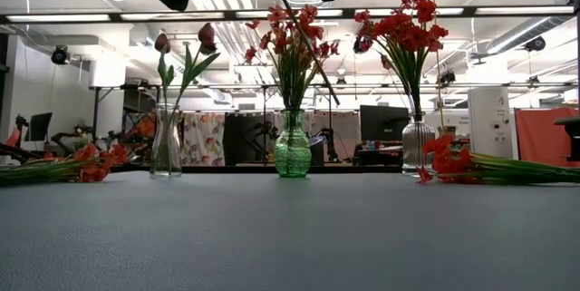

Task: Sort flowers into vase by color
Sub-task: Put the red tulip into the left transparent vase

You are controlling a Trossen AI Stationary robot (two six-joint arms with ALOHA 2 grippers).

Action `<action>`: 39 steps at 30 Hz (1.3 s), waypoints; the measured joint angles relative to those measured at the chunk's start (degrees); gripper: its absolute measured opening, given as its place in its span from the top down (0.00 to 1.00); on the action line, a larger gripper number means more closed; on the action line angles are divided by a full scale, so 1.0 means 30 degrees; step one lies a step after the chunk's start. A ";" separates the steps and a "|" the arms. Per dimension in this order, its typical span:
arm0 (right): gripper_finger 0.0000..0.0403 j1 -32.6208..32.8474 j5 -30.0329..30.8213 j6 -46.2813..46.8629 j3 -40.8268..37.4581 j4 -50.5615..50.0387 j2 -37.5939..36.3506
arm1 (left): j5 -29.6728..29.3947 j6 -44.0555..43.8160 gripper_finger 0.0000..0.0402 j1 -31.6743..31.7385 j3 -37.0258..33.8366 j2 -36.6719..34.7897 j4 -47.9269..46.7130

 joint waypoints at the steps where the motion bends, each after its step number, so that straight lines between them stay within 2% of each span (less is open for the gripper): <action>1: 0.96 0.0040 -0.0004 0.0002 -0.0004 0.0007 0.0000 | 0.0003 0.0041 0.59 0.0050 0.0003 -0.0003 0.0006; 8: 0.96 0.0115 0.0001 0.0063 0.0069 0.0090 0.0000 | -0.0025 -0.0171 0.57 0.0626 0.0003 -0.0003 0.0096; 22: 0.96 0.0101 0.0015 0.0104 0.0076 0.0410 0.0022 | -0.0047 -0.0528 0.40 0.1587 0.0003 -0.0003 0.0181; 30: 0.96 0.0100 0.0565 0.0170 0.0084 0.0478 0.0029 | 0.0651 -0.0536 0.40 0.2113 0.0003 -0.0003 0.0425; 39: 0.96 0.0101 0.0699 0.0162 0.0113 0.1144 0.0029 | 0.0752 -0.0536 0.40 0.3604 0.0025 -0.0032 0.2194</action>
